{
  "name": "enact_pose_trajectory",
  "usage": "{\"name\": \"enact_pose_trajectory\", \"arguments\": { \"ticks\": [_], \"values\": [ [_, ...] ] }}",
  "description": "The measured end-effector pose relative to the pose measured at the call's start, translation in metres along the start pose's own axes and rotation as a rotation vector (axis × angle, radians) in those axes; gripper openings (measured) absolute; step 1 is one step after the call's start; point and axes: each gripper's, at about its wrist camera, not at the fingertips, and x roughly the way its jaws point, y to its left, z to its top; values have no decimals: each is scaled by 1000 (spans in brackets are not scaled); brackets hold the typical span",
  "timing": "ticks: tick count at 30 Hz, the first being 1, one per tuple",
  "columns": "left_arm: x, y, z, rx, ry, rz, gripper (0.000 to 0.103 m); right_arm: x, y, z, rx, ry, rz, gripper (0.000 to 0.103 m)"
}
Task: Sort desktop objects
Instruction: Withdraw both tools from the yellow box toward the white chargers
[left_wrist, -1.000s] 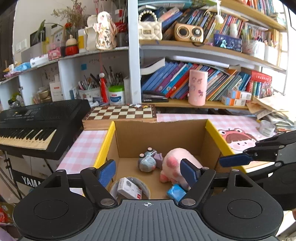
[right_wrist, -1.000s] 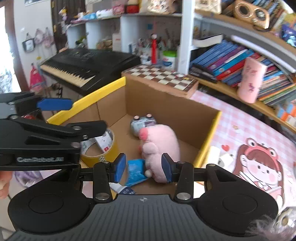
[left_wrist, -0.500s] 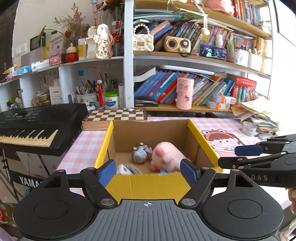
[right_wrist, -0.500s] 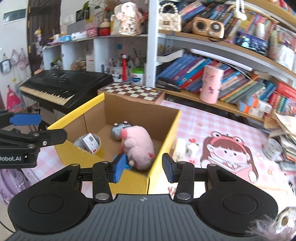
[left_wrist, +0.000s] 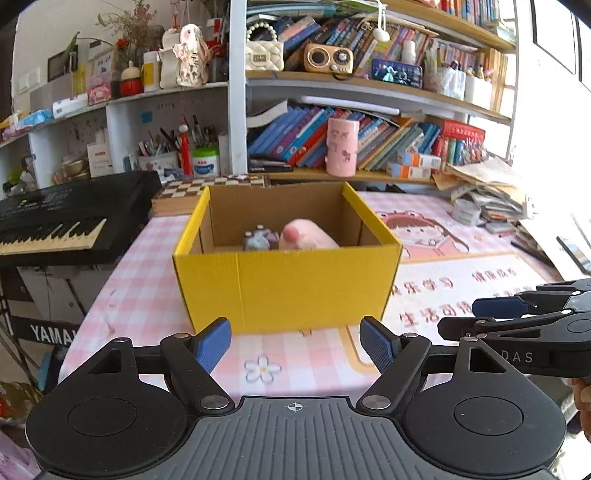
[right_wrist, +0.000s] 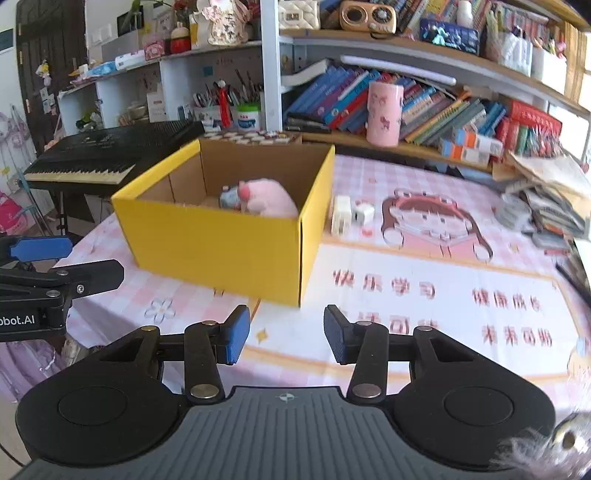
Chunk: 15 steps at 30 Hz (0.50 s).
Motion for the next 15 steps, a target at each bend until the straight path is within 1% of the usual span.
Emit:
{"name": "enact_pose_trajectory", "arguments": {
  "ticks": [7, 10, 11, 15],
  "values": [
    [-10, 2, -14, 5, 18, -10, 79, -11, 13, -24, 44, 41, -5, 42],
    [-10, 1, -19, 7, 40, -34, 79, -17, 14, -27, 49, 32, -24, 43],
    [-10, -1, -21, 14, 46, -45, 79, -18, 14, -28, 55, 33, -30, 46],
    [-11, -9, -23, 59, 51, -85, 79, -20, 12, -34, 73, 53, -54, 47]
  ]
}}
